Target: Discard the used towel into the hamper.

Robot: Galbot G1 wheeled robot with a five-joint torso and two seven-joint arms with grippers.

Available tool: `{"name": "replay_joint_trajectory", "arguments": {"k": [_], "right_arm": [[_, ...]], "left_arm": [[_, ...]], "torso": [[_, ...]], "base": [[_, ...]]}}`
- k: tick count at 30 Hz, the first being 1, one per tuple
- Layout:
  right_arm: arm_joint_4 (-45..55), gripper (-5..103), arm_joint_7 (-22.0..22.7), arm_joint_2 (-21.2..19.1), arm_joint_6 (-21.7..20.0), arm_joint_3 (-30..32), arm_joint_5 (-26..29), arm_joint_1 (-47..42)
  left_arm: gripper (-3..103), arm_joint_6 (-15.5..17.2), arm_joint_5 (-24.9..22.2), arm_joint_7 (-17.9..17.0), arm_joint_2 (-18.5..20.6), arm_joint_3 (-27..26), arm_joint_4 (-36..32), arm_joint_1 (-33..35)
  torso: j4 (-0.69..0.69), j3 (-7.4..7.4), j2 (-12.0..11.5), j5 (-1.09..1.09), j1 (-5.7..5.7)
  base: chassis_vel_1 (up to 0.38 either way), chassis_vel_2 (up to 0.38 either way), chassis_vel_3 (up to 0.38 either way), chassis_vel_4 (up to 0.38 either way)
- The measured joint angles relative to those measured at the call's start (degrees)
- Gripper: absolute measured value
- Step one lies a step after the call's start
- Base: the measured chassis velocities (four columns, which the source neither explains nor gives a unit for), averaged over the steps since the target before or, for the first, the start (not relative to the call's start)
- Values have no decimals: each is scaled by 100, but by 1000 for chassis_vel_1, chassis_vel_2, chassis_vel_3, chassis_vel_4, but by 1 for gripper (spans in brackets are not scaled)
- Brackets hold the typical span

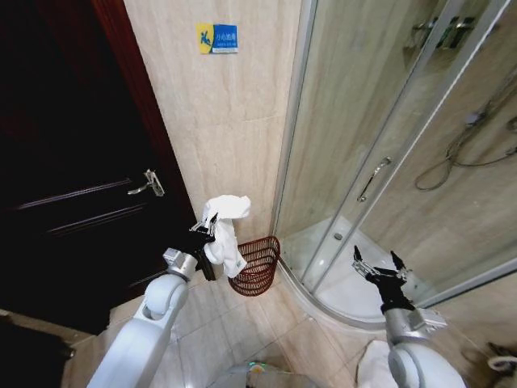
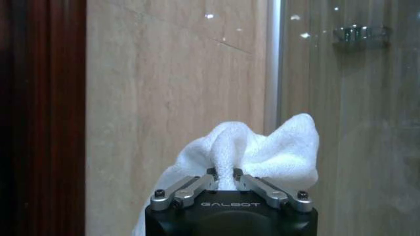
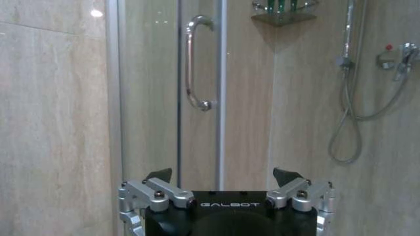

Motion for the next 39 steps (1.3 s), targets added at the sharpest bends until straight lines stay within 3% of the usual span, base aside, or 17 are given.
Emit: {"name": "replay_joint_trajectory", "arguments": {"k": [20, 30, 39], "right_arm": [[108, 100, 143, -59, -301, -216, -242, 278], [105, 100, 227, 44, -359, -408, -445, 359], [72, 100, 201, 218, -263, -140, -417, 245]], "left_arm": [[4, -156, -95, 32, 110, 580, 1116, -921], [4, -89, -119, 58, -65, 1280, 2422, -1674], [4, 16, -121, 75, -269, 2281, 3739, -2360]], "torso": [[0, 1, 0, 0, 0], [0, 1, 0, 1, 1], [-1, 1, 0, 1, 1]], "base": [[-15, -10, -11, -12], [0, 0, 0, 0], [0, 0, 0, 0]]}}
